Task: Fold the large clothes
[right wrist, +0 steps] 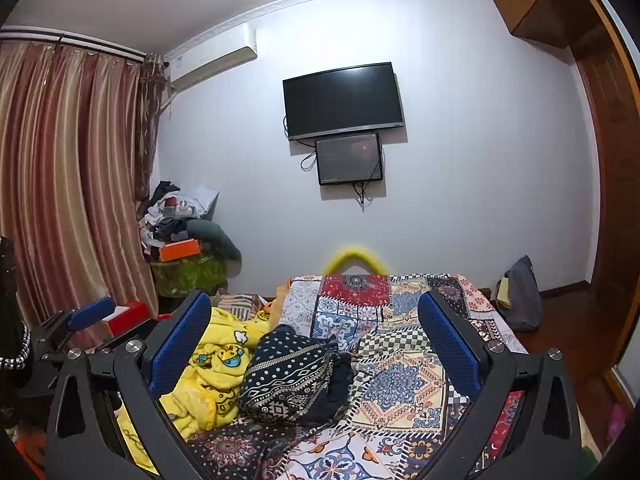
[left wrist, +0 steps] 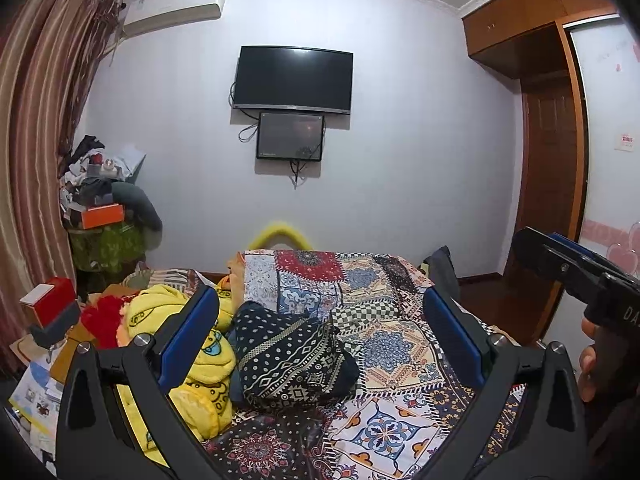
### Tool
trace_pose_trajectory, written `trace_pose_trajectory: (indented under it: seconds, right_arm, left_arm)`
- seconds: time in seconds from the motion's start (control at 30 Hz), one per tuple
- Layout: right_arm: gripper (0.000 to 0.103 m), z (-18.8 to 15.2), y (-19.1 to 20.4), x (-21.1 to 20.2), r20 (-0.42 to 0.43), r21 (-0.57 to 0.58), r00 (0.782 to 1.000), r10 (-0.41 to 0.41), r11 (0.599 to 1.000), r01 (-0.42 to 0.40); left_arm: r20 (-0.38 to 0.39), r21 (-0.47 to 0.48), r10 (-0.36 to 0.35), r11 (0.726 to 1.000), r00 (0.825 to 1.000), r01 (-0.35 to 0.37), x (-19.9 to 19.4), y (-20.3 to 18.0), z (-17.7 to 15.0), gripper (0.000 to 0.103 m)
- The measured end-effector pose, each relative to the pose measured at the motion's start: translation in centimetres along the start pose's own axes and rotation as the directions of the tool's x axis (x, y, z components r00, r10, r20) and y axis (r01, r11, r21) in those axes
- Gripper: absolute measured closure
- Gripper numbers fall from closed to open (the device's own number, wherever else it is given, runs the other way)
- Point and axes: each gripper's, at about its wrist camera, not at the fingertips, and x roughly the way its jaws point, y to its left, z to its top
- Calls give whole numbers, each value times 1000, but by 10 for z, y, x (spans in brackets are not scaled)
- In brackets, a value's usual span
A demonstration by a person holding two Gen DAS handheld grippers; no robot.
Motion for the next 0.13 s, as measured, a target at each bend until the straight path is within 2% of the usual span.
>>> trace_pose_trajectory:
  seconds: [0.13]
  right_arm:
    - [0, 0, 1, 1, -4, 0, 1000, -1, 1000, 1]
  left_arm:
    - [1, 1, 2, 1000, 1000, -2, 0, 1, -1, 0]
